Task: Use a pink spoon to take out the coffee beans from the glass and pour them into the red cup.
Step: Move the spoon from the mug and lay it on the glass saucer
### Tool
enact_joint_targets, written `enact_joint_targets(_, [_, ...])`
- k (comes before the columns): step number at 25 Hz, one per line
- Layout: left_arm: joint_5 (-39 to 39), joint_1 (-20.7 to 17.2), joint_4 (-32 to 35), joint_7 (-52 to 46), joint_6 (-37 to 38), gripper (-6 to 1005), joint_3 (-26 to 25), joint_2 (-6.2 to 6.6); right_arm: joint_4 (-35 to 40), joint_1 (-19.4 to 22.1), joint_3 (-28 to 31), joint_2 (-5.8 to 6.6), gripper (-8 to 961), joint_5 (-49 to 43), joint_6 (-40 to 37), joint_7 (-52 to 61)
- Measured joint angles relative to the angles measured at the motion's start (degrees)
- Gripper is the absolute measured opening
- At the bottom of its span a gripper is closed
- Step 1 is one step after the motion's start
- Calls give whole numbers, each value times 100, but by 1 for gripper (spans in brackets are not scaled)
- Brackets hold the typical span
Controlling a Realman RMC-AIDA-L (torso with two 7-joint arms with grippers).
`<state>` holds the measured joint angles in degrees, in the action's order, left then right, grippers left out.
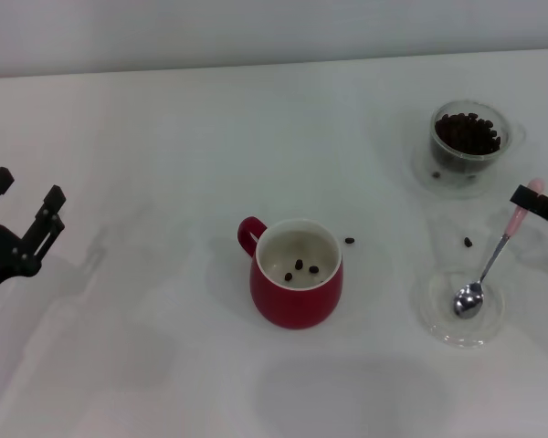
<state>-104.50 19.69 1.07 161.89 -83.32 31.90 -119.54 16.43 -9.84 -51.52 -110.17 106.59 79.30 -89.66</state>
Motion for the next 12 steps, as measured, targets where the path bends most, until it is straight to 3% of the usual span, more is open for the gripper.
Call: enact_joint_targets(12, [0,0,-12,0,-47,652,2,-3,-152,-45,-24,-21,156,-130,-11,62])
